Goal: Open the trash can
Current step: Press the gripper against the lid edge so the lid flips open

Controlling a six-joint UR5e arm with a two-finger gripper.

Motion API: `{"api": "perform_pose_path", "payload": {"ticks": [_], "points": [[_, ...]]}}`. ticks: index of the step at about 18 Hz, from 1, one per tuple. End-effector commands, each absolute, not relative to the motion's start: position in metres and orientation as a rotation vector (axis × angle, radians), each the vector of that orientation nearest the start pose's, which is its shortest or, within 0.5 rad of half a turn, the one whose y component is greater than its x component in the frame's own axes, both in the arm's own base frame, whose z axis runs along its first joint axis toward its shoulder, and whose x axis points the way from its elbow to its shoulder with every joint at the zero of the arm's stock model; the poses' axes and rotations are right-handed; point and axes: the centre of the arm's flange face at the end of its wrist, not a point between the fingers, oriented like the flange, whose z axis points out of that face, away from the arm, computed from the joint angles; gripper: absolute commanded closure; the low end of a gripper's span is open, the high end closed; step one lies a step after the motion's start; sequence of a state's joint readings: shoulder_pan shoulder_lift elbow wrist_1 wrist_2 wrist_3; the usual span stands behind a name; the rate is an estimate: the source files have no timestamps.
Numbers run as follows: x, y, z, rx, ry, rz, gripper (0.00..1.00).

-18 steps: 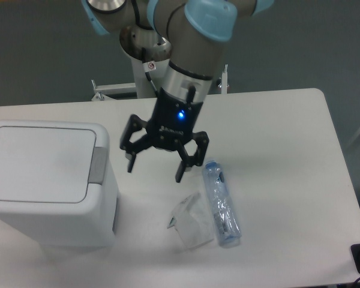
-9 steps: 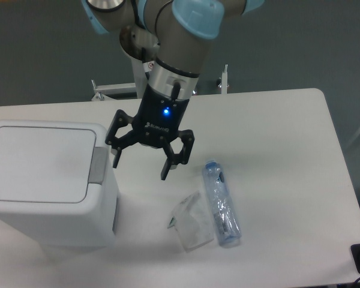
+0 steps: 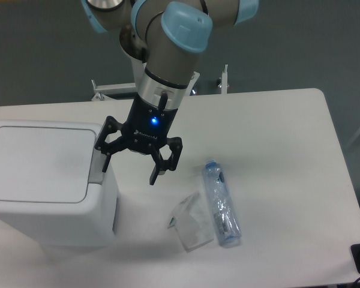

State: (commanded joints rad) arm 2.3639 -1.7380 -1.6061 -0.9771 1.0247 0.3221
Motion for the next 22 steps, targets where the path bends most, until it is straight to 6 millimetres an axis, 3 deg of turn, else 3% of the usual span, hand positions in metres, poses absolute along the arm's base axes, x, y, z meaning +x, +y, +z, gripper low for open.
{"api": "perform_pose_path", "payload": {"ticks": [11,18,22], "points": [[-0.281,0.539,0.458,-2.482,-0.455,-0.334,0.00],[-0.283,0.541,0.471,-2.466,-0.440,-0.316,0.00],[-0.298,0.538,0.477,-2.454,-0.446,-0.268,0.00]]}}
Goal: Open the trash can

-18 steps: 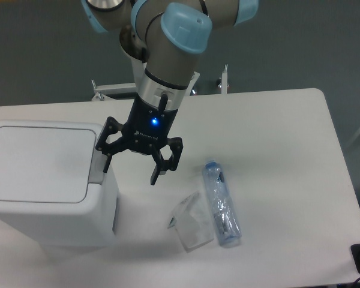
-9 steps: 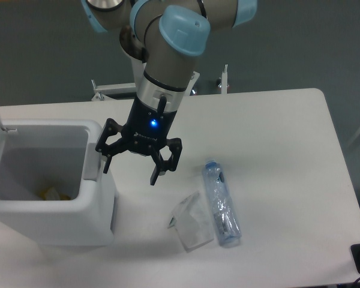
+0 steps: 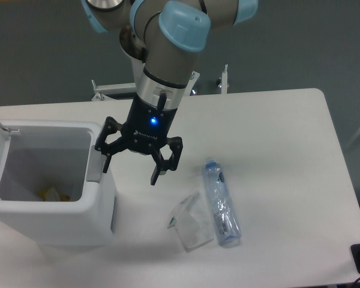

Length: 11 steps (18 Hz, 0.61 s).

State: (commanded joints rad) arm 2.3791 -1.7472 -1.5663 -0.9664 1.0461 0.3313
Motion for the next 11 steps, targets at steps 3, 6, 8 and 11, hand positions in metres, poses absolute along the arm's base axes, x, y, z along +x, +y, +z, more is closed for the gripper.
{"api": "perform_pose_path", "payload": {"ticks": [3,6,8,11], "points": [[-0.356,0.525,0.465,-2.469,-0.475,-0.157,0.00],[-0.418,0.502,0.445,-2.531,-0.523,-0.012,0.00],[-0.449,0.480,0.420,-2.622,-0.571,0.098,0.00],[-0.493,0.451,0.389,-2.698,-0.566,0.150,0.00]]}}
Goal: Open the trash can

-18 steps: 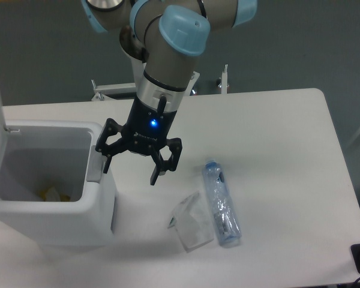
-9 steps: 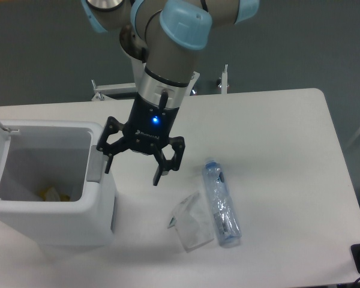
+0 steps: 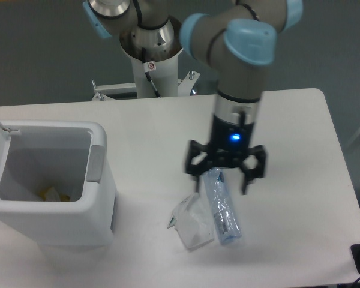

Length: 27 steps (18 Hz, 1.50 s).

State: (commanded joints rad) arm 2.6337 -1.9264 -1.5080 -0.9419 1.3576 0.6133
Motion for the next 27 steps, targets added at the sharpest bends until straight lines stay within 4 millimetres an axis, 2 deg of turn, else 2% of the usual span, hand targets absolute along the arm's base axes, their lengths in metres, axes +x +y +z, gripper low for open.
{"api": "perform_pose_path", "payload": {"ticks": [1,3,7,10,12,14,19,22,27], "points": [[-0.505,0.447,0.378,-2.717,-0.551,0.150,0.00],[-0.525,0.436,0.371,-2.764,-0.520,0.206,0.00],[-0.533,0.424,0.358,-2.829,-0.391,0.229,0.00],[-0.531,0.418,0.346,-2.887,-0.306,0.230,0.00],[-0.531,0.403,0.335,-2.929,-0.198,0.227,0.00],[-0.533,0.383,0.335,-2.952,-0.080,0.229,0.00],[-0.530,0.364,0.331,-3.008,0.101,0.152,0.00],[-0.526,0.345,0.326,-3.111,0.262,0.137,0.00],[-0.520,0.345,0.326,-3.121,0.282,0.138,0.00]]}}
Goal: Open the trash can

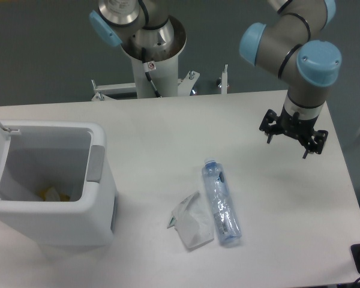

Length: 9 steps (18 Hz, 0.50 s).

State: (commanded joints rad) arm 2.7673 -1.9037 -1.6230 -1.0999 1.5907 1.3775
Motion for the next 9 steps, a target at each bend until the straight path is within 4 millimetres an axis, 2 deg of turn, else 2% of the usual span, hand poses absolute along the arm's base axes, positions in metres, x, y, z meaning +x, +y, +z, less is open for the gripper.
{"api": "perform_pose_path", "payload": {"ticks": [4,9], "points": [[-0.5197,0.3452,0.3316,-3.119,0.282,0.147,0.00],[-0.5178,0.3455,0.3285,-3.120,0.284,0.143,0.00]]}}
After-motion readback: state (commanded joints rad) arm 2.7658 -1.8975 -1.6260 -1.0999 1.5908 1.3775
